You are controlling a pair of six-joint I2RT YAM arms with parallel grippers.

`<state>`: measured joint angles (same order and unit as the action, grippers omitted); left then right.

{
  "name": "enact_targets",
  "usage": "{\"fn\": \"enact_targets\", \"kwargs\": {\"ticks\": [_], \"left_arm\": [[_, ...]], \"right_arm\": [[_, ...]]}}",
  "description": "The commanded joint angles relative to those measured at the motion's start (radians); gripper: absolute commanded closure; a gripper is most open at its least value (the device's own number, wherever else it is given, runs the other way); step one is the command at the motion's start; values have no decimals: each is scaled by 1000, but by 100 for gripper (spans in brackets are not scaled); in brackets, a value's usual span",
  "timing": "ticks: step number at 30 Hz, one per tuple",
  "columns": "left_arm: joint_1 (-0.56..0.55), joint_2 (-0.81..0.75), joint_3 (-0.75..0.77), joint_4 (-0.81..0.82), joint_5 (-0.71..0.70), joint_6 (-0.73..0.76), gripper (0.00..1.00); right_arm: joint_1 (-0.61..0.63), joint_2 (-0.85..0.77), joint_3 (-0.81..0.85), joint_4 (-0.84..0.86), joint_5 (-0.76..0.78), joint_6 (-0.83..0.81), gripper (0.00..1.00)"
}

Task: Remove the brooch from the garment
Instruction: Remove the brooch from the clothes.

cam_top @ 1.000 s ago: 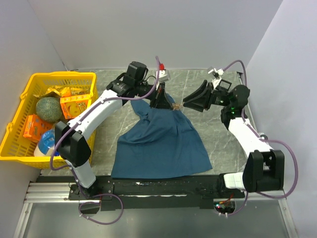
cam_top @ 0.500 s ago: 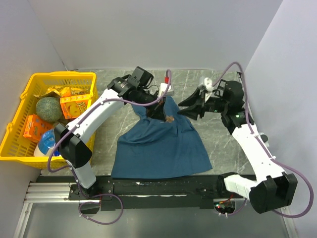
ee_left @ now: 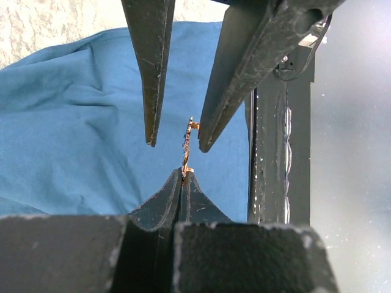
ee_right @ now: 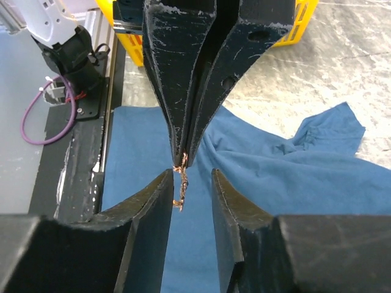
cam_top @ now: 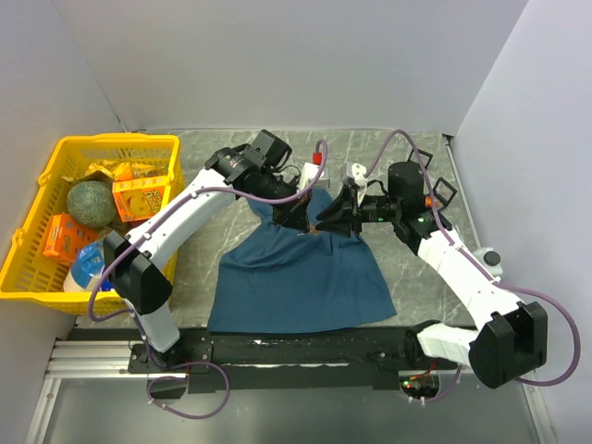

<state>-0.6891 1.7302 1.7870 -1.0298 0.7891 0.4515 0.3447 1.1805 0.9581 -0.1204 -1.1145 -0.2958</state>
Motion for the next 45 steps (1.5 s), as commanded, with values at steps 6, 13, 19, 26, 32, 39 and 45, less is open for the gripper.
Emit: {"fn": "enact_targets", "kwargs": {"ticks": [6, 13, 19, 26, 32, 39, 45], "left_arm": [[-9, -21, 12, -4, 18, 12, 99], [-13, -14, 5, 7, 24, 4, 99], [-15, -14, 3, 14, 27, 0, 99], [-15, -9, -1, 17, 32, -2, 99], [-15, -1, -1, 16, 33, -4, 99], [-16, 0, 0, 17, 38, -4, 99], [-16, -3, 3, 17, 36, -4, 99]], "right_arm": [[10, -4, -7, 21, 12, -28, 68], [20, -1, -12, 44, 5, -3, 73], [23, 4, -10, 38, -2, -9, 80], [24, 2, -10, 53, -31, 12, 89], [25, 2, -19, 93, -44, 67, 82], [25, 2, -19, 91, -59, 61, 89], [25, 13, -6, 28, -54, 14, 86]]}}
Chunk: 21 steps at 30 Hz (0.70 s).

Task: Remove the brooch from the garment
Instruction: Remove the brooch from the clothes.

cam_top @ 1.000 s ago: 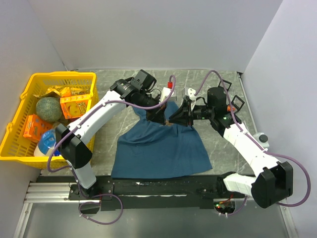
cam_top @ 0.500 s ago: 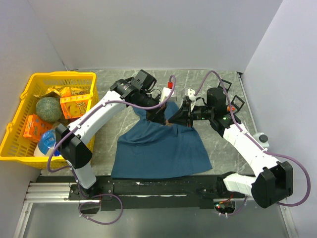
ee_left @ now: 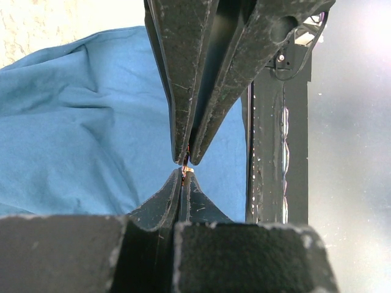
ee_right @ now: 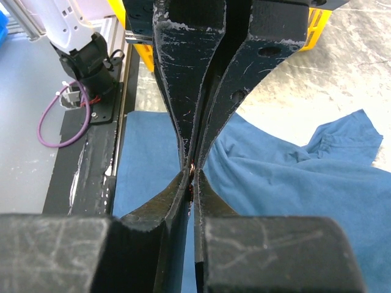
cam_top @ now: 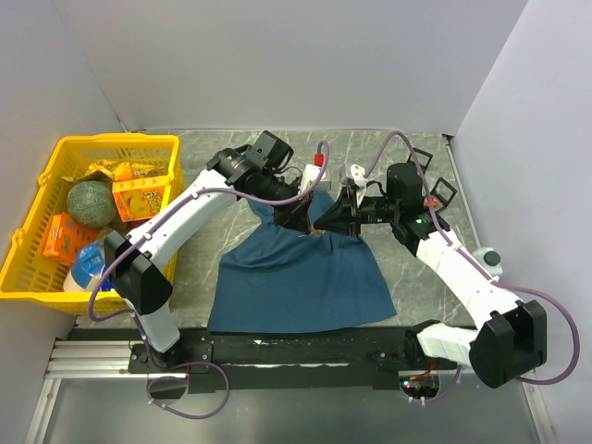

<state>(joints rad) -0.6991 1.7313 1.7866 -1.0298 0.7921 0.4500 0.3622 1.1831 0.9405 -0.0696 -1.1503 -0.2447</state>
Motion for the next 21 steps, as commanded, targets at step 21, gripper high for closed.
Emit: {"fn": "enact_targets", "kwargs": {"ticks": [21], "left_arm": [[-5, -10, 0, 48, 15, -28, 96]], "right_arm": [[7, 38, 52, -136, -48, -110, 100]]}}
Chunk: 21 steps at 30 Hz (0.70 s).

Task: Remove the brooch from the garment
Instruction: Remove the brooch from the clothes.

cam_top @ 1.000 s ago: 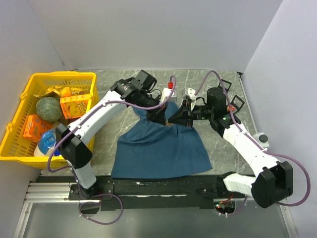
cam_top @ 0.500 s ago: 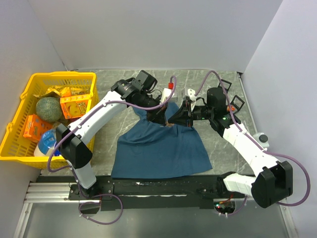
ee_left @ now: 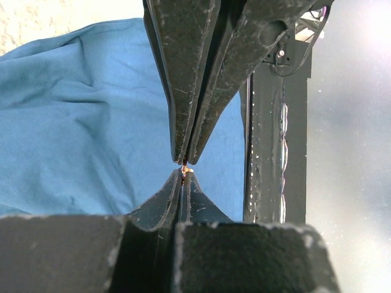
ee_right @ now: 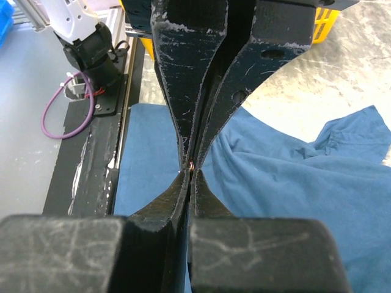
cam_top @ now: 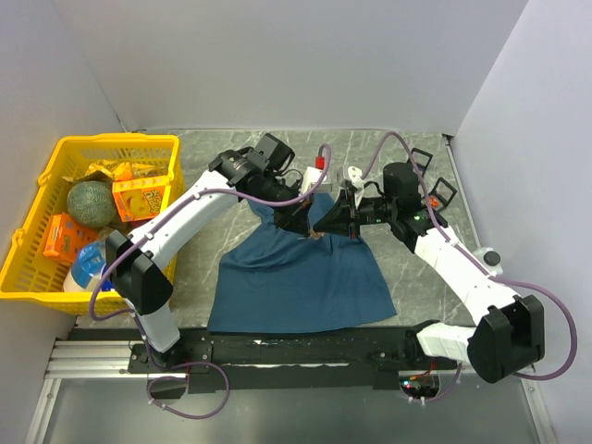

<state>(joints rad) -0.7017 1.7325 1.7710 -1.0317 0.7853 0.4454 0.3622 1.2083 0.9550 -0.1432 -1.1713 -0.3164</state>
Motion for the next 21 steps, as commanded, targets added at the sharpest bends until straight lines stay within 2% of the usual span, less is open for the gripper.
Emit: {"fn": "enact_targets", "kwargs": {"ticks": [1, 3, 9, 11, 15, 16, 21], "left_arm": [[-2, -11, 16, 48, 22, -24, 94], [-2, -13, 15, 55, 19, -28, 85], [-1, -24, 11, 64, 8, -36, 72], [2, -33, 10, 68, -1, -40, 64], [33, -59, -2, 91, -8, -53, 59], [45, -65, -5, 111, -5, -66, 55], [151, -113, -39, 185, 54, -108, 48]], "right_arm": [[7, 10, 36, -59, -25, -36, 100], [6, 2, 28, -42, -18, -20, 100], [-12, -1, 18, 19, -28, 56, 100], [-34, 2, 11, 54, -50, 98, 100], [-83, 7, 2, 122, -83, 192, 100], [-95, 8, 4, 134, -93, 212, 100], [-152, 23, 7, 191, -146, 347, 100]]}}
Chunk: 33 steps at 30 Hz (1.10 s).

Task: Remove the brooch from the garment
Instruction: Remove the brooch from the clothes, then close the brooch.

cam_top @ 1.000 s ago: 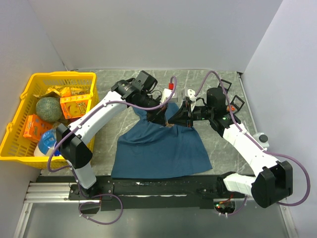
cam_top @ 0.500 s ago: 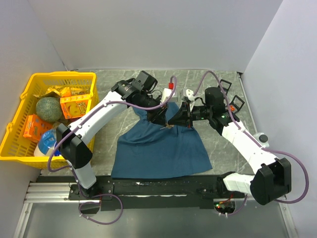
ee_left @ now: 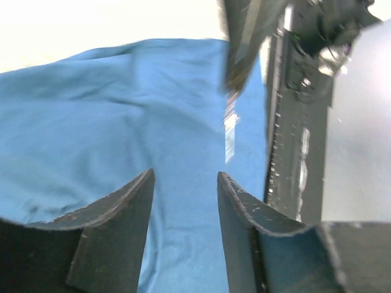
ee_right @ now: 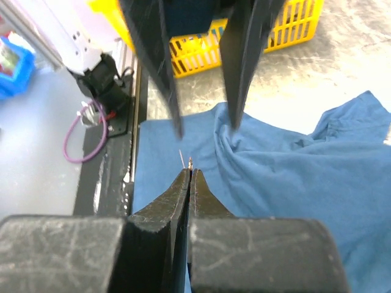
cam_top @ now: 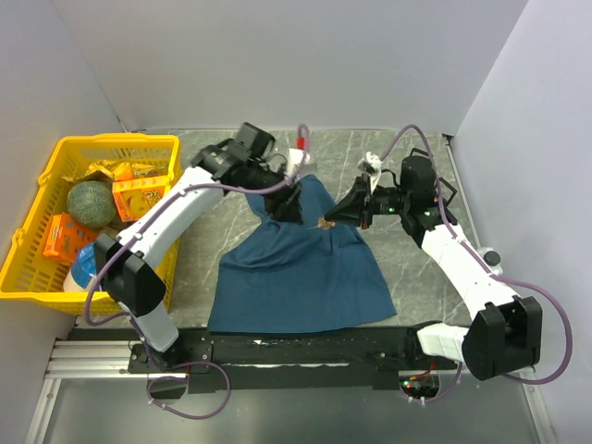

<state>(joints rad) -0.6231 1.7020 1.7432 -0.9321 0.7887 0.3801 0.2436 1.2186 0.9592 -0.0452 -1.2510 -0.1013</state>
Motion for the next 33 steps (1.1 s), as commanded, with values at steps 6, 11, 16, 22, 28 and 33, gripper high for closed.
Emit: {"fn": "enact_targets", "kwargs": {"ticks": [6, 11, 16, 22, 28, 33], "left_arm": [[114, -114, -59, 229, 110, -63, 39], [111, -38, -80, 315, 106, -121, 41], [80, 18, -63, 322, 101, -135, 43], [14, 22, -54, 322, 89, -135, 44], [-20, 13, -51, 317, 109, -138, 47], [-32, -10, -66, 322, 109, -136, 49]], "right_arm": [[-69, 64, -10, 307, -206, 420, 100], [-82, 56, -56, 565, -260, 630, 100], [-87, 44, -76, 622, -252, 658, 100], [-93, 35, -80, 633, -208, 678, 100], [-101, 7, -74, 495, -120, 517, 100], [-110, -10, -77, 460, -70, 477, 100]]}}
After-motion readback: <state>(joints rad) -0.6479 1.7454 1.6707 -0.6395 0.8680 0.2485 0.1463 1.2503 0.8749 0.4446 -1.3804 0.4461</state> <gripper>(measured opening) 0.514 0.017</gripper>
